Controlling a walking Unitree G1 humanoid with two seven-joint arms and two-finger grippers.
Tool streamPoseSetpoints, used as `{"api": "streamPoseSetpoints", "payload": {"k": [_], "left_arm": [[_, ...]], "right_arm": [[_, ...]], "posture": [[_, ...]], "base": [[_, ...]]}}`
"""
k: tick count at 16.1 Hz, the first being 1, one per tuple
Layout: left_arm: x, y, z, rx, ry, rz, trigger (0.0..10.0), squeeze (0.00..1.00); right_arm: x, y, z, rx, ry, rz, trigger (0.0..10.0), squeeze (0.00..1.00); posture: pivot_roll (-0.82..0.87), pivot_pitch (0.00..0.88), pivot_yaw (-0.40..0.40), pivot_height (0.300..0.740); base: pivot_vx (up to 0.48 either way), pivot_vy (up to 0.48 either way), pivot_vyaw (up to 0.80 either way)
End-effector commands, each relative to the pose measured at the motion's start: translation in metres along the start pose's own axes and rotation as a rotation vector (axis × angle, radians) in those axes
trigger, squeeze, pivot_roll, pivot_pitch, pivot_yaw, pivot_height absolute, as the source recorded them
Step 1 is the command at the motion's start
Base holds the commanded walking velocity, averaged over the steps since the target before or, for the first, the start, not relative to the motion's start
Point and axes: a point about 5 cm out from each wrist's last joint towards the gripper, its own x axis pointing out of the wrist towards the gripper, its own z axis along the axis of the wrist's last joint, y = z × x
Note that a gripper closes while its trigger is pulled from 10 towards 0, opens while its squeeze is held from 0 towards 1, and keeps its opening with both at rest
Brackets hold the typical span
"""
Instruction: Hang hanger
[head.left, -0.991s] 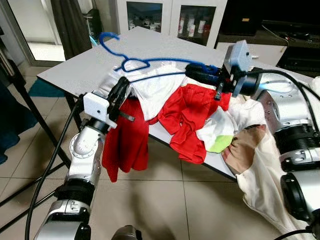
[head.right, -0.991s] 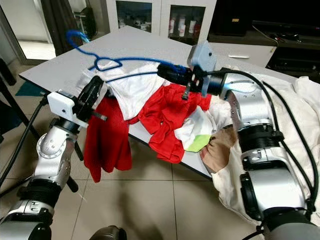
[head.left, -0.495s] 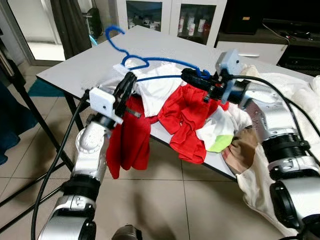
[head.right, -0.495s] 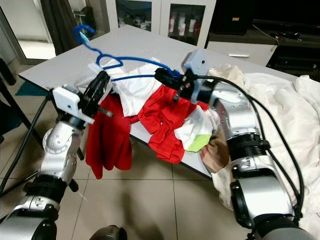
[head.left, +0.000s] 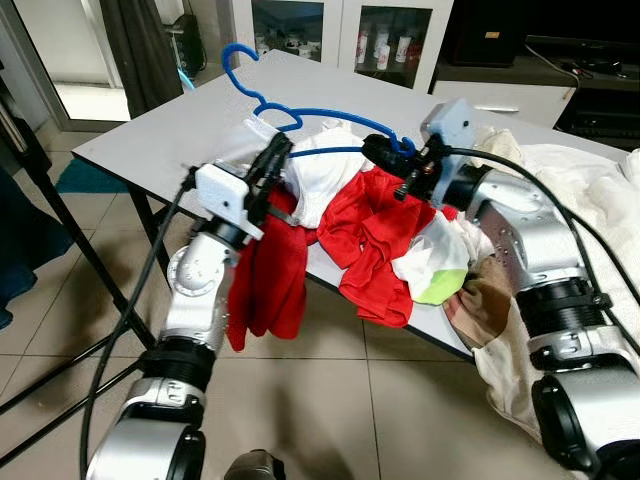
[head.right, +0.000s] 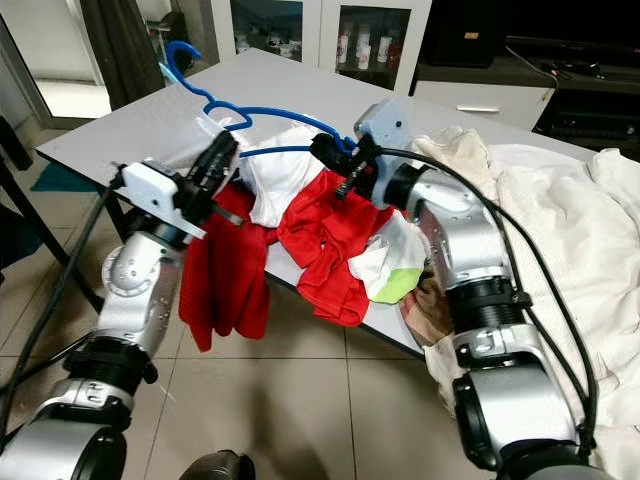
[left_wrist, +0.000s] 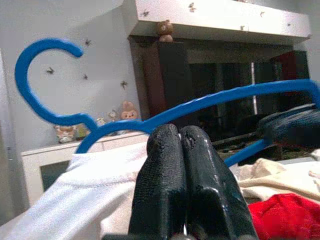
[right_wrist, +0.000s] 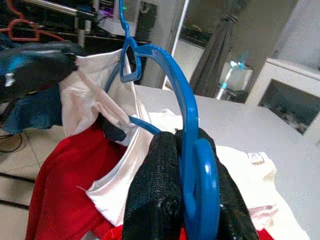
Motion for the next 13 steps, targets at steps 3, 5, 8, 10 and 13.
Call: {"api": "streamPoseSetpoints", "payload": {"k": [3, 5, 8, 10, 13], "left_arm": [[0.016, -0.013, 0.010, 0.014, -0.057, -0.081, 0.0, 0.00], [0.018, -0.018, 0.011, 0.011, -0.067, -0.098, 0.0, 0.00], [0.022, -0.025, 0.014, 0.000, -0.088, -0.120, 0.0, 0.00], [0.027, -0.033, 0.017, -0.014, -0.107, -0.141, 0.0, 0.00], [0.028, -0.040, 0.018, -0.019, -0.114, -0.172, 0.0, 0.00]], "right_arm": [[-0.003, -0.007, 0.004, 0.031, 0.003, -0.085, 10.0, 0.00], [-0.007, -0.009, 0.006, 0.057, -0.004, -0.098, 10.0, 0.00], [-0.009, -0.005, 0.005, 0.085, -0.007, -0.086, 10.0, 0.00], [-0.009, 0.002, 0.000, 0.120, -0.002, -0.082, 10.0, 0.00], [-0.008, 0.005, -0.001, 0.157, -0.010, -0.101, 10.0, 0.00]], "posture": [[0.12, 0.000, 0.025, 0.740], [0.12, 0.000, 0.024, 0.740], [0.12, 0.000, 0.025, 0.740], [0.12, 0.000, 0.027, 0.740], [0.12, 0.000, 0.033, 0.740]], "base": [[0.000, 0.000, 0.00], [0.000, 0.000, 0.00], [0.000, 0.000, 0.00], [0.000, 0.000, 0.00], [0.000, 0.000, 0.00]]}}
